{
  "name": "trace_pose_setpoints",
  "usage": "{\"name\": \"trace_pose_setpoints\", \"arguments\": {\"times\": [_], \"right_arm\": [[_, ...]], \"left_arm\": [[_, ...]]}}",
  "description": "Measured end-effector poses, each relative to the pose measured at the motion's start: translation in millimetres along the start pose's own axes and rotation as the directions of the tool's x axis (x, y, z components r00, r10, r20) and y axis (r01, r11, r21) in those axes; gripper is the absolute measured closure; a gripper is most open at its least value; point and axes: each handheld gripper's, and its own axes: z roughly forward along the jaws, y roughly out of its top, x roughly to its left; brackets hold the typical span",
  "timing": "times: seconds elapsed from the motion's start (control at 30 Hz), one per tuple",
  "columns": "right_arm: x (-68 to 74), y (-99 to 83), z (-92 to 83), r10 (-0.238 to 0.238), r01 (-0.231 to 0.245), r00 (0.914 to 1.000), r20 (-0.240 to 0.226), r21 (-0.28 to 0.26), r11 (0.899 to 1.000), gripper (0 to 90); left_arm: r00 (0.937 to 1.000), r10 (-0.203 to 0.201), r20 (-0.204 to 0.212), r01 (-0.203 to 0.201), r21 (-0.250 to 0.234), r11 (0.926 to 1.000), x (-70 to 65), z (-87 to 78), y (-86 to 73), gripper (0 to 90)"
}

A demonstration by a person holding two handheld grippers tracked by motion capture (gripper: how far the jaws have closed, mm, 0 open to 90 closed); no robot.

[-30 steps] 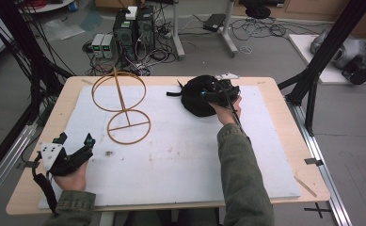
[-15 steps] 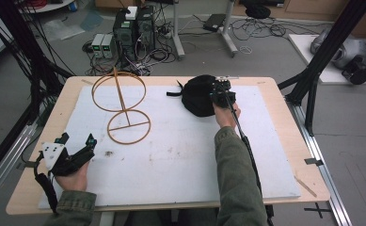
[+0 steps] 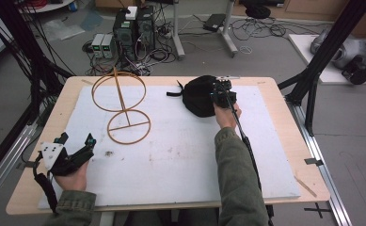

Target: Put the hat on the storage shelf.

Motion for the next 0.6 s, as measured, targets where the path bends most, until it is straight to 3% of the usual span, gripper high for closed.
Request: {"name": "trace_pose_setpoints", "arguments": {"times": [0.13,0.33,0.5,0.6], "right_arm": [[3.5,0.3,-9.3,0.022,-0.022,0.9997,0.012,-0.033,0.999,88.2],[8.3,10.6,-38.0,0.02,-0.018,0.9998,0.009,-0.144,0.989,88.2],[12.0,20.4,-66.1,0.017,-0.023,0.9996,-0.024,-0.247,0.969,88.2],[12.8,23.8,-81.3,0.024,-0.036,0.9988,-0.043,-0.316,0.948,88.2]], "left_arm": [[1.0,-0.003,0.006,0.003,0.01,0.9999,-0.9,2.3,-1.0,14.1],[0.9996,-0.001,0.03,0.0,0.008,1.0,-4.8,3.2,-1.3,14.1],[0.9993,0.002,0.037,-0.002,0.011,0.9999,-7.4,3.9,-1.2,14.1],[0.9992,0.002,0.04,-0.003,0.011,0.9999,-8.4,4.7,-1.7,14.1]]}}
